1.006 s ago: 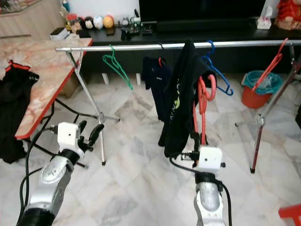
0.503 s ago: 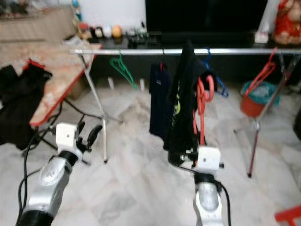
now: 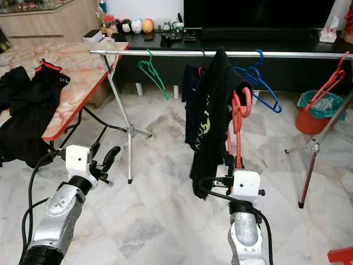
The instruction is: Hang hanger
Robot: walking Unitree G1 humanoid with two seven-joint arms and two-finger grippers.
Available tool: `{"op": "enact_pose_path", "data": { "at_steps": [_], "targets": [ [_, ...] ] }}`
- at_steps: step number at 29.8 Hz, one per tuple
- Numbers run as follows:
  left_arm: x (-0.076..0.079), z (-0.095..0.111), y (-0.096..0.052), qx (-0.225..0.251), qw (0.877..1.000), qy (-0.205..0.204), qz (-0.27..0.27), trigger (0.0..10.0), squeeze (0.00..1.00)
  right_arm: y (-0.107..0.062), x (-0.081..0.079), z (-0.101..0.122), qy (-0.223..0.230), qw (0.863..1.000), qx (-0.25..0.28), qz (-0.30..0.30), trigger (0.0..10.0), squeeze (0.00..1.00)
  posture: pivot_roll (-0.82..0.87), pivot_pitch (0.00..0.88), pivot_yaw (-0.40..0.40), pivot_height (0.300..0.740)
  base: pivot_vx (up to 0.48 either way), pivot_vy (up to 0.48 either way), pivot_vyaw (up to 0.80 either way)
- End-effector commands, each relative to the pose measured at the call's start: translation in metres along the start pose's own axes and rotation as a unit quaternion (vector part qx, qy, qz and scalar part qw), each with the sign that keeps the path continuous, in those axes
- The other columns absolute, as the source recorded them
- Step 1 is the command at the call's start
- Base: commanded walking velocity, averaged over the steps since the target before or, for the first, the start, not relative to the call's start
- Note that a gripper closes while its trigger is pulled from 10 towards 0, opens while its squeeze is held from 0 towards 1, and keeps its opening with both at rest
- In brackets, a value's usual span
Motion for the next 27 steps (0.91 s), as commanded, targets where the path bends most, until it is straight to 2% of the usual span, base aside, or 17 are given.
{"op": "enact_pose_path", "data": {
  "at_steps": [1, 27],
  "targets": [
    [-0.0051, 0.0045, -0.0007, 0.005, 1.0, -0.002, 0.006, 10.0, 0.0, 0.0057, -0.0012, 0.0112, 0.008, 1.0, 0.02, -0.002, 10.0, 0.0, -0.05, 0.0, 0.059, 0.74, -0.326, 0.0, 0.0],
    [-0.0006, 0.0064, 0.0004, 0.008, 1.0, -0.002, -0.002, 10.0, 0.0, 0.007, -0.003, 0.0097, 0.012, 1.0, 0.014, 0.0, 10.0, 0.0, -0.04, 0.011, 0.059, 0.74, -0.31, 0.0, 0.0]
  ]
}}
Point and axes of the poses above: a point about 5 cm out from each wrist's last joint towards the gripper, its own y axis pointing out of the wrist towards the gripper, its own z axis along the axis of the wrist's last joint, x = y × z, the point moved 5 cm from there along y, pointing out of the wrist towards the gripper, and after that the axes turned 1 degree about -y, right-handed, at the moved point
